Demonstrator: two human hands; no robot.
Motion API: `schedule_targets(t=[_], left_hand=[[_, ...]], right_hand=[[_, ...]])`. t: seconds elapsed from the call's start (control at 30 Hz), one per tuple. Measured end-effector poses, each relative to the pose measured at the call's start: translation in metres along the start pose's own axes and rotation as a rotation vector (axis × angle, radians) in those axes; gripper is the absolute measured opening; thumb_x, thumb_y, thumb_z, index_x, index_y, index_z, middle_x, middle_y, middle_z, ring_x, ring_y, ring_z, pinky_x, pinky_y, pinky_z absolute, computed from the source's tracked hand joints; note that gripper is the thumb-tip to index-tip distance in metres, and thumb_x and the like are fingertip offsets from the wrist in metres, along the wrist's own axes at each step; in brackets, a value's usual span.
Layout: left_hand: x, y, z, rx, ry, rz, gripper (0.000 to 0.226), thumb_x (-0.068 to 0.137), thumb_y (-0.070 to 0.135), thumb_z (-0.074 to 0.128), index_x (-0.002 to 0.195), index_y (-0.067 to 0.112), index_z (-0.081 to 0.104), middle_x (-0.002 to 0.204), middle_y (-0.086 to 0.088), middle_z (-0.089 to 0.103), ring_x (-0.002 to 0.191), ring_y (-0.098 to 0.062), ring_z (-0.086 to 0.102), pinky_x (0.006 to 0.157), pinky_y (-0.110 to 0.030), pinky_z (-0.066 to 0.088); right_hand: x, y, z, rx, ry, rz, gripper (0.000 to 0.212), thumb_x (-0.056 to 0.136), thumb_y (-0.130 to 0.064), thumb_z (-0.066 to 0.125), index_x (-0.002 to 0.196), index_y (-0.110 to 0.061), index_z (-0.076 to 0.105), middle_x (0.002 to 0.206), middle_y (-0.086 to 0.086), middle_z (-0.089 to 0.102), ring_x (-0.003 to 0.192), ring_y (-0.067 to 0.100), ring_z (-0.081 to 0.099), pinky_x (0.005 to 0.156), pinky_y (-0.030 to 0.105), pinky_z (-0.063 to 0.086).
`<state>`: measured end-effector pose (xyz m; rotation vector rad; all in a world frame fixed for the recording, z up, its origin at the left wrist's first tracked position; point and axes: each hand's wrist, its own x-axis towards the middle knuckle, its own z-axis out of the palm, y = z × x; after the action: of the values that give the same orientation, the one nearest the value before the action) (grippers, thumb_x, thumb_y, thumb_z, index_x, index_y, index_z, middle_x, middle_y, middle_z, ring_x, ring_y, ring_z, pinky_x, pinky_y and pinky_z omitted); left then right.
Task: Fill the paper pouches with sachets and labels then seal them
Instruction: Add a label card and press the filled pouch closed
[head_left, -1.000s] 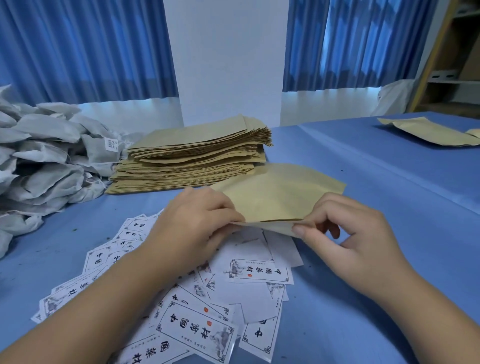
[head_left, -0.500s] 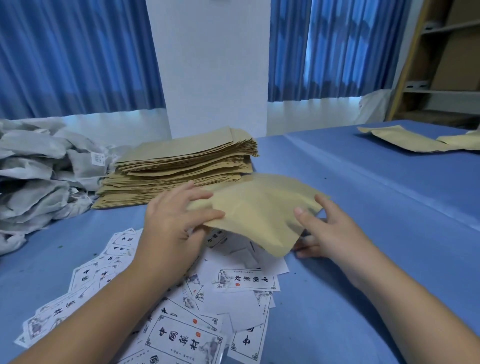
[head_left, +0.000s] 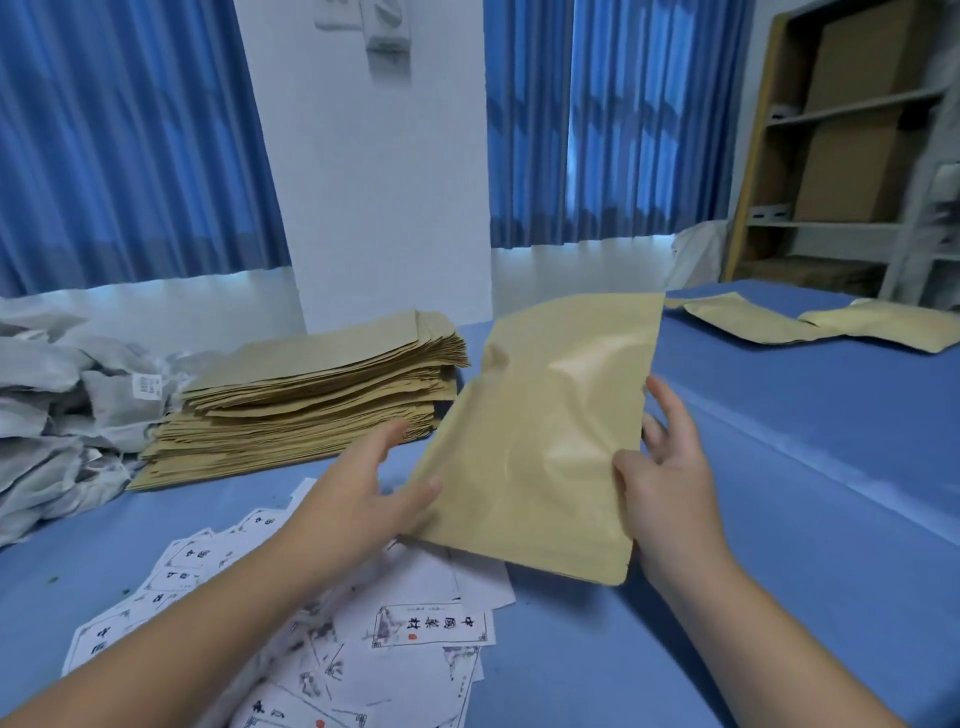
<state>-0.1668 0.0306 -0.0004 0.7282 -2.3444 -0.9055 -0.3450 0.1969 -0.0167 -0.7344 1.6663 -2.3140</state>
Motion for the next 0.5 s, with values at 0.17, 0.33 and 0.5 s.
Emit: schedule_targets(t=[0.17,0.33,0.5], left_hand=[[0.042,0.038,0.025,-0.473,0.077,-0.298,0.056,0.083,0.022,0.071,0.134,0.025,0.048,0.112,0.007,0.06,0.098,-0.014,0.061,0.077,-0.031,0.051],[0.067,0.056,0.063,-0.932,0.057,-0.357,0.024,0.089,0.009,0.063,0.113,0.01,0.062,0.097,-0.009,0.072,0.076,-0.022,0.071,0.057,-0.025,0.055],[0.084,0.091,0.121,-1.171,-0.246,-0.484,0.005,0.091,0.008,0.055,0.088,0.01,0.059,0.073,-0.003,0.064,0.044,-0.013,0.06,0.035,-0.015,0.041]], right_hand=[[0.03,-0.015,-0.033,0.051,0.022,-0.023,0.076,0.086,0.01,0.041,0.143,-0.039,0.032,0.122,-0.019,0.064,0.093,0.007,0.069,0.061,0.021,0.052],[0.066,-0.026,-0.081,0.217,0.071,0.031,0.07,0.088,0.009,0.042,0.146,-0.027,0.028,0.115,-0.019,0.068,0.102,0.013,0.068,0.087,0.04,0.054],[0.082,-0.023,-0.116,0.305,0.021,0.116,0.038,0.091,0.008,0.04,0.121,-0.008,0.058,0.119,0.008,0.068,0.113,0.032,0.062,0.095,0.048,0.046]])
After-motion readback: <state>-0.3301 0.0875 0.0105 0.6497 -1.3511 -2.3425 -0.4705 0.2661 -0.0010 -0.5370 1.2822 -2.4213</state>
